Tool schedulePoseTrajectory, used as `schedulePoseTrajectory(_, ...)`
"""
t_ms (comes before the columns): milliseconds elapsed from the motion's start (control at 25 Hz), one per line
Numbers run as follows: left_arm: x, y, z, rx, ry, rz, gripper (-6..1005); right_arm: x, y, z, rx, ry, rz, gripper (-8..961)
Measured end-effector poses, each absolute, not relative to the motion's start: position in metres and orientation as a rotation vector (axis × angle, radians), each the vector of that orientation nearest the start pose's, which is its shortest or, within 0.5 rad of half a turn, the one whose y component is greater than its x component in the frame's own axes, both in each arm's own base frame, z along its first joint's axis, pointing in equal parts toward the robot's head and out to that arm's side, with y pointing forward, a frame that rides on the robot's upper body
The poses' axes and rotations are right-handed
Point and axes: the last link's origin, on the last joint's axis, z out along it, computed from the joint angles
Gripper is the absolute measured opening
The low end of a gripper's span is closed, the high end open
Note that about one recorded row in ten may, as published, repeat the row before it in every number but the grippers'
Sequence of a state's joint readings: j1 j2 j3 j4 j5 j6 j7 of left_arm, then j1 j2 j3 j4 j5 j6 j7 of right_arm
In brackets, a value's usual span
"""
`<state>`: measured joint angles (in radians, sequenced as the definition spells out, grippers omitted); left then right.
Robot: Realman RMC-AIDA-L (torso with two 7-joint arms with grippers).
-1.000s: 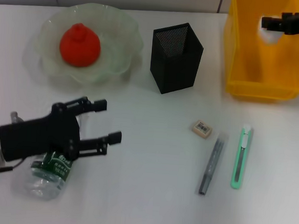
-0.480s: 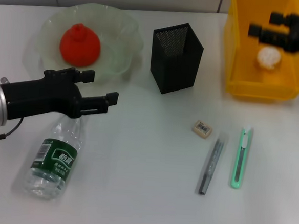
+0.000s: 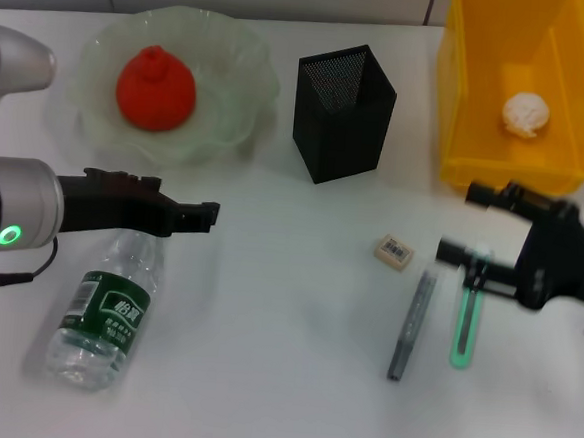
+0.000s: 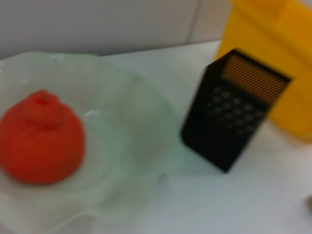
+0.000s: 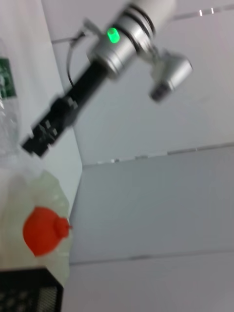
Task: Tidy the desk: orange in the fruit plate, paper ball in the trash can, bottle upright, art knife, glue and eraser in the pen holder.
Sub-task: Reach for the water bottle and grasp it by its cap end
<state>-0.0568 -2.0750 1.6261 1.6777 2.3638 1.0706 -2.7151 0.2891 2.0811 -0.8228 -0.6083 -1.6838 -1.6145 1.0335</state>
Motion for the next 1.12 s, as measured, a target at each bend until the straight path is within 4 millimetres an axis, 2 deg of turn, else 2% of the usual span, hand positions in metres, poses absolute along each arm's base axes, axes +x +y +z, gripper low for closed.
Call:
schedulePoseTrajectory(200, -0.214, 0.309, -0.008, -2.230, -1.123, -0.002, 840, 0.301, 0.253, -0.020, -2.592, 0.381, 0.899, 798)
schedulePoseTrajectory(400, -0.225, 0.318, -0.015, -2.212, -1.141, 0.058, 823, 0.300, 0.251, -0.025, -2.606, 0.401, 0.906, 798)
schedulePoseTrajectory(920, -0.238, 0.328, -0.032, -2.230, -1.179, 0.165, 778, 0.298, 0.253, -0.026, -2.610, 0.409, 0.913, 797)
schedulePoseTrajectory(1120, -0.240, 0.329, -0.034, -2.242, -1.170, 0.218, 659, 0.298, 0.252, -0.025, -2.612, 0.416, 0.921, 797)
